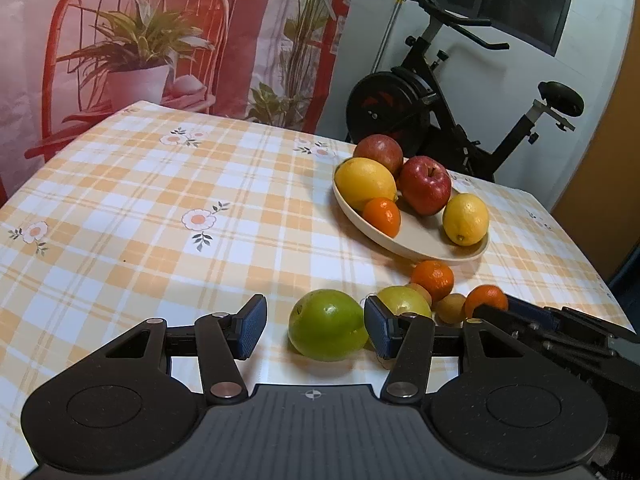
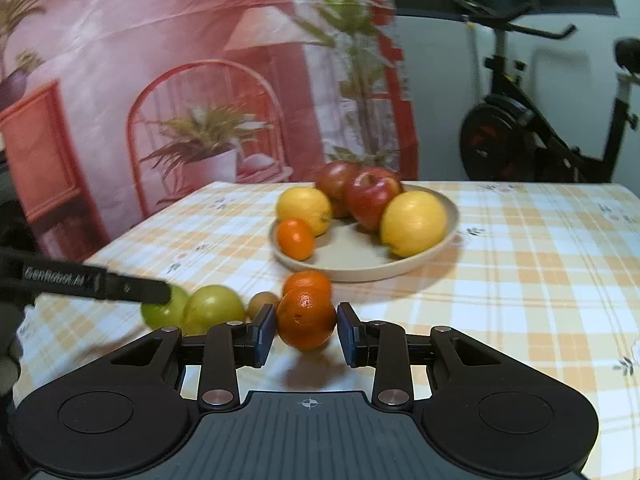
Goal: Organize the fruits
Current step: 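Close the left tool around the green apple while the right tool holds the orange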
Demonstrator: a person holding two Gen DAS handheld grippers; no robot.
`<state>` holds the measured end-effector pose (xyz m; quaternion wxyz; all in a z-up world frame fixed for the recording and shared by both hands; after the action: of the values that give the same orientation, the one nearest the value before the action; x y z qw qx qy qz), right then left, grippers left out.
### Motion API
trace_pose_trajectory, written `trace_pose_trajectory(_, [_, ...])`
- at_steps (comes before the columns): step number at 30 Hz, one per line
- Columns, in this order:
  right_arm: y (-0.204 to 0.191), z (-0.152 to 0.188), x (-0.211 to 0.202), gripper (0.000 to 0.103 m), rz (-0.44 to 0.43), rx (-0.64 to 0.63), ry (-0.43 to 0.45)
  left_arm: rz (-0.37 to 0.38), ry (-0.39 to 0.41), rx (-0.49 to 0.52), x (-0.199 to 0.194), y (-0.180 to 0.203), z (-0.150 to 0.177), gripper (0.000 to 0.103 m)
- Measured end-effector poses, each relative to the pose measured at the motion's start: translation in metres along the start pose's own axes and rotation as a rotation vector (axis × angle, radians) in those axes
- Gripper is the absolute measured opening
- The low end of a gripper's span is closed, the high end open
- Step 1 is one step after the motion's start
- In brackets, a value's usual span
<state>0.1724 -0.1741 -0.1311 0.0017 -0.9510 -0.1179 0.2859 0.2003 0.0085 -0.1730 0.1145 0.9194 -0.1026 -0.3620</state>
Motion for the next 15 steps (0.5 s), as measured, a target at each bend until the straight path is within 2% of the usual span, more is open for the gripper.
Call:
trace_pose_trajectory(4, [0.009,0.001,0.000,0.031,0.013,0.048,0.001,0.005,-0.014,-0.003,0.003,-0.001,0.001,0.057])
trace_pose_trajectory(15, [0.006,0.001,0.002,0.031,0.011,0.034,-0.001,0.024,-0.031,-0.004,0.011,-0.001,0.004,0.057])
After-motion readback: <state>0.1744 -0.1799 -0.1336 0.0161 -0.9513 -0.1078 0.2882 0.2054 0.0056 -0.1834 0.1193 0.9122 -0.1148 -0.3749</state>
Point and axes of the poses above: each gripper's, at about its wrist camera, not at the fingertips, and x roughly the way its jaws point, y to its right, z to its underside, the point moved 1 cm from there along x, roughly the way its jaws point, and after that the axes turned 7 degrees about -x, right-handed, at the moved point
